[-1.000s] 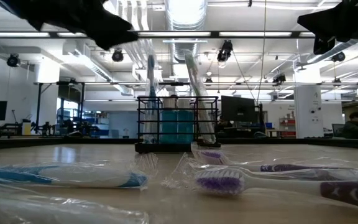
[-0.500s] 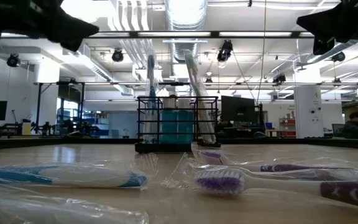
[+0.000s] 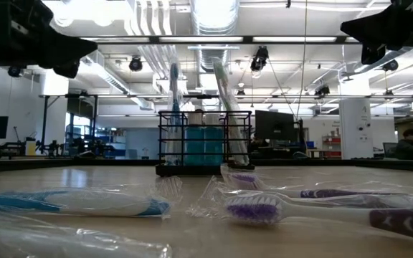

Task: Pick & Place toothbrushing station
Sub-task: Put the top purple toothbrush into the black mesh organizer

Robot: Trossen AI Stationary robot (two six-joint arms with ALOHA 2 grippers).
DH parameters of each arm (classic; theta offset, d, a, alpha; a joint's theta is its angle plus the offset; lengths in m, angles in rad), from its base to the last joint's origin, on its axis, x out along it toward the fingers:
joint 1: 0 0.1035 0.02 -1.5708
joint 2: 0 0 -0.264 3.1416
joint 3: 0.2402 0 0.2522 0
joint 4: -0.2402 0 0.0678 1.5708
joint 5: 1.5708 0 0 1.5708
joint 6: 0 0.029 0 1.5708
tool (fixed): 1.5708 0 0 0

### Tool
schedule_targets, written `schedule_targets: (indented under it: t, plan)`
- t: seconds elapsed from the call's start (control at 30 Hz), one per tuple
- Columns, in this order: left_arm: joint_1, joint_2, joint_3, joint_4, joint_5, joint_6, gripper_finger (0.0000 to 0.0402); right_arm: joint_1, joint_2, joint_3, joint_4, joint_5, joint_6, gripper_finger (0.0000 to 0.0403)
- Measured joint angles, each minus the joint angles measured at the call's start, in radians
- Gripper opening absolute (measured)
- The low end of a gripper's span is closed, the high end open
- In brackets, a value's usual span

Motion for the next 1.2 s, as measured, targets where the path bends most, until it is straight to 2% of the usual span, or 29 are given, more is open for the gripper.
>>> schedule_targets:
  t: [0.3,0.5,1.0,1.1,1.2]
  plan:
    - [0.001,-0.071,-0.051,-0.02,-0.024,-0.007,0.0002,0.0,0.0,0.0,-0.02,0.0,0.031,0.0008]
    - [0.001,-0.108,-0.051,-0.037,-0.026,-0.013,0.0002,0.0,0.0,0.0,-0.034,0.0,-0.008,0.0008]
    - [0.001,-0.115,-0.051,-0.036,-0.032,0.029,0.0002,0.0,0.0,0.0,-0.046,0.063,0.03,0.0008]
    - [0.001,-0.115,-0.051,-0.034,-0.091,0.006,0.0002,-0.001,0.006,0.018,-0.077,0.118,0.067,0.0008]
    - [0.001,-0.114,-0.051,-0.036,-0.16,0.003,0.0003,0.0,0.074,0.103,-0.162,0.15,0.115,0.0008]
